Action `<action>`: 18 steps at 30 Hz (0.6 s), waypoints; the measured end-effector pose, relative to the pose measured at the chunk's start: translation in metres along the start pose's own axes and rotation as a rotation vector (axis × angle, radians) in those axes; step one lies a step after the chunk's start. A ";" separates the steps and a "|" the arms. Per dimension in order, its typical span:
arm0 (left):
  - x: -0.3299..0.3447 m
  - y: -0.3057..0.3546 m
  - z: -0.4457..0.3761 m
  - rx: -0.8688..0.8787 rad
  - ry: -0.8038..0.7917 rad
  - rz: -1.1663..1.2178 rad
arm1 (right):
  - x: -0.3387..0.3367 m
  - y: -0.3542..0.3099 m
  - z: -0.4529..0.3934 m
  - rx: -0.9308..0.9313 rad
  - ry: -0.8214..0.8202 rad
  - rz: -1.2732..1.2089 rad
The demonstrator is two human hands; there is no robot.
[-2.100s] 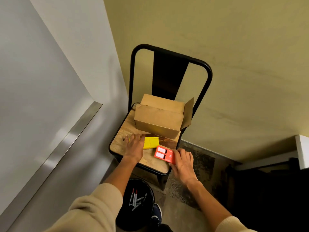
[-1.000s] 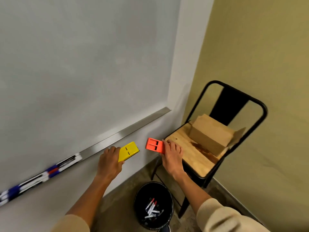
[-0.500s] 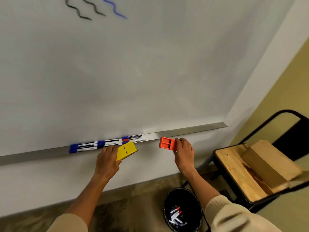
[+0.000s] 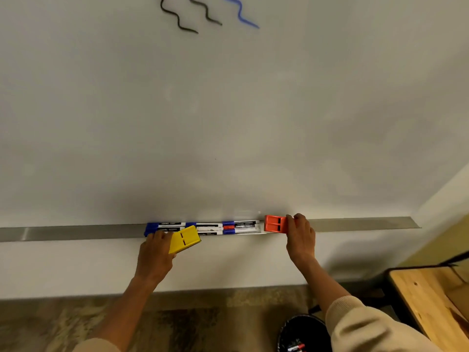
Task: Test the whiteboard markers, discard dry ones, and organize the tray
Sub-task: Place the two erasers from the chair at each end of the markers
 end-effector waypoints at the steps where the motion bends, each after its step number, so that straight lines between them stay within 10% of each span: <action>1: 0.000 -0.002 -0.006 -0.011 -0.003 -0.001 | 0.004 0.002 -0.007 0.012 -0.012 0.014; 18: 0.027 -0.032 -0.044 -0.104 -0.065 -0.048 | 0.074 0.025 -0.033 0.022 -0.042 -0.081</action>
Point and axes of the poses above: each hand's wrist, its own z-axis away from the middle knuckle, its own x-axis out of the palm, y = z × x, the point moved 6 cm from there along -z, towards the middle knuckle, and after that the axes turned 15 degrees about -z, right-handed, at the moved point
